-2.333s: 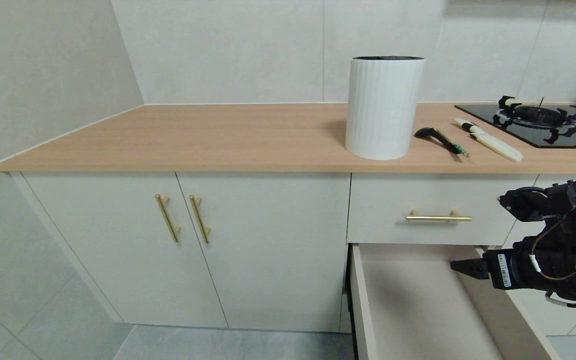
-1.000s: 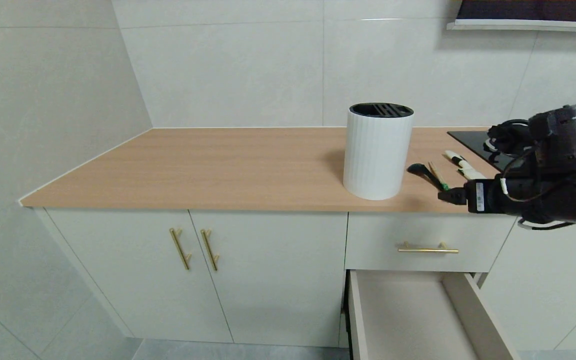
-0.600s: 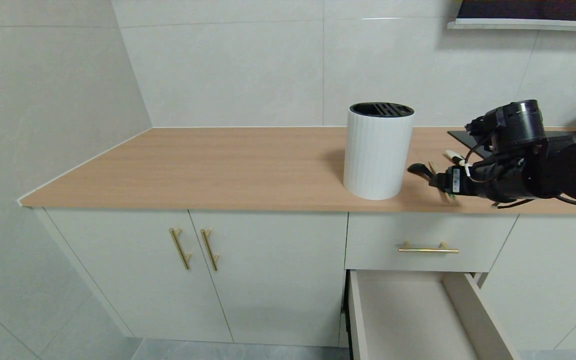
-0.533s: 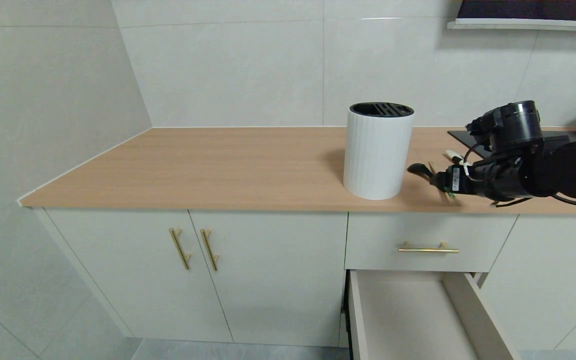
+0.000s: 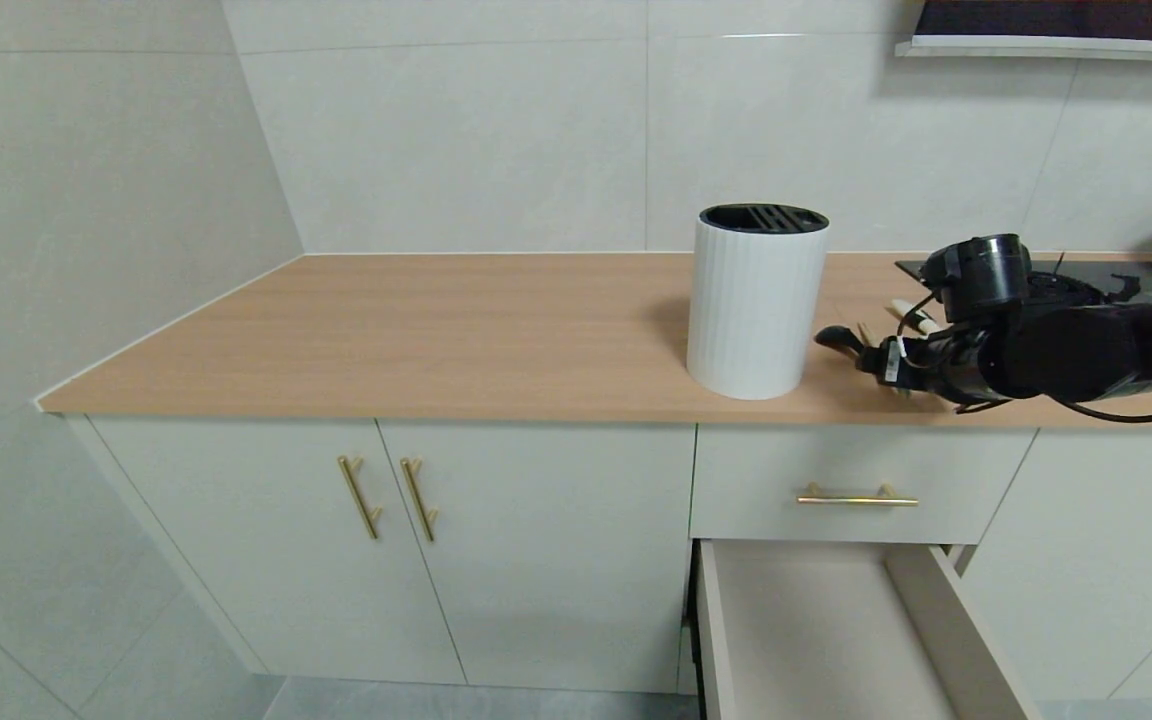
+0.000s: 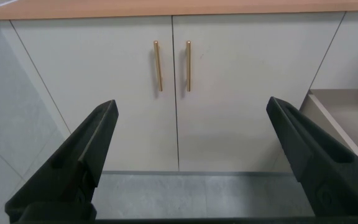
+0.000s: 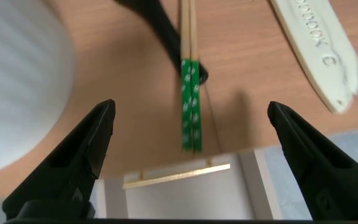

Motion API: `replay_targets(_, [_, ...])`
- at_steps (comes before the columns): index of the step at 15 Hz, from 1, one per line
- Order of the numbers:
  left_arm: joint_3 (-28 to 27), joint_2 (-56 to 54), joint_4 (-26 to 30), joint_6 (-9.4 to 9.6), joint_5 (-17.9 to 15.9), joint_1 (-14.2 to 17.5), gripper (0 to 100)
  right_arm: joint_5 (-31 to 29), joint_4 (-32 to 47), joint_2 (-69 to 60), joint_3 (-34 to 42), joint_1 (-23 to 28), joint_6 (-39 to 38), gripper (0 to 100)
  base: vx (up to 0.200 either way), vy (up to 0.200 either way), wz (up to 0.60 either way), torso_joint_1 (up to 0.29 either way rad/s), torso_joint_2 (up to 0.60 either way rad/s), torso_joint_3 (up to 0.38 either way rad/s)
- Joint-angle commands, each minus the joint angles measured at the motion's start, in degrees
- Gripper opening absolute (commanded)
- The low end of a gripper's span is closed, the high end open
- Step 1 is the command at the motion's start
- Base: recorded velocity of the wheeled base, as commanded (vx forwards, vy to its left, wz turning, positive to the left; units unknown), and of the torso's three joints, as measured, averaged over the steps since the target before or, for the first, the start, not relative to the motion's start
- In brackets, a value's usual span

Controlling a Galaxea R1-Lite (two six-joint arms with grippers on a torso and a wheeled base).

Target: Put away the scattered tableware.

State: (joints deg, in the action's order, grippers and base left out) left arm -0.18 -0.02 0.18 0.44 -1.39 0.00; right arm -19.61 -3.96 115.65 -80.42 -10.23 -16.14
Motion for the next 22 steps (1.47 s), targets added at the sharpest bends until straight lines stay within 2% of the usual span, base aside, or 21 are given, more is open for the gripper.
replay_targets(1, [0.0, 0.0, 0.0, 0.00, 0.1, 0.0, 100, 0.0, -0.1, 2.3, -0.9, 0.4, 0.0, 100, 0.000, 0.000, 0.00, 0.000, 0.00, 0.000])
replay_targets(6, [0.0, 0.0, 0.0, 0.00, 0.0, 0.0, 100, 0.1, -0.1, 2.8, -1.1, 0.4, 0.0, 100, 0.000, 0.000, 0.00, 0.000, 0.00, 0.000])
replay_targets(7, [0.0, 0.0, 0.0, 0.00, 0.0, 0.0, 100, 0.1, 0.0, 2.8, -1.1, 0.4, 0.0, 0, 0.000, 0.000, 0.00, 0.000, 0.00, 0.000])
replay_targets(15, [0.0, 0.0, 0.0, 0.00, 0.0, -0.1, 100, 0.0, 0.3, -0.8, -0.4, 0.7, -0.2, 0, 0.000, 0.000, 0.00, 0.000, 0.00, 0.000])
replay_targets(20, [0.0, 0.0, 0.0, 0.00, 0.0, 0.0, 100, 1.2, 0.3, -14.6, 7.8, 0.6, -1.2, 0, 0.000, 0.000, 0.00, 0.000, 0.00, 0.000])
replay_targets(22, [0.0, 0.0, 0.0, 0.00, 0.0, 0.0, 100, 4.8, 1.9, -24.3, 14.3, 0.6, -1.1, 0, 0.000, 0.000, 0.00, 0.000, 0.00, 0.000])
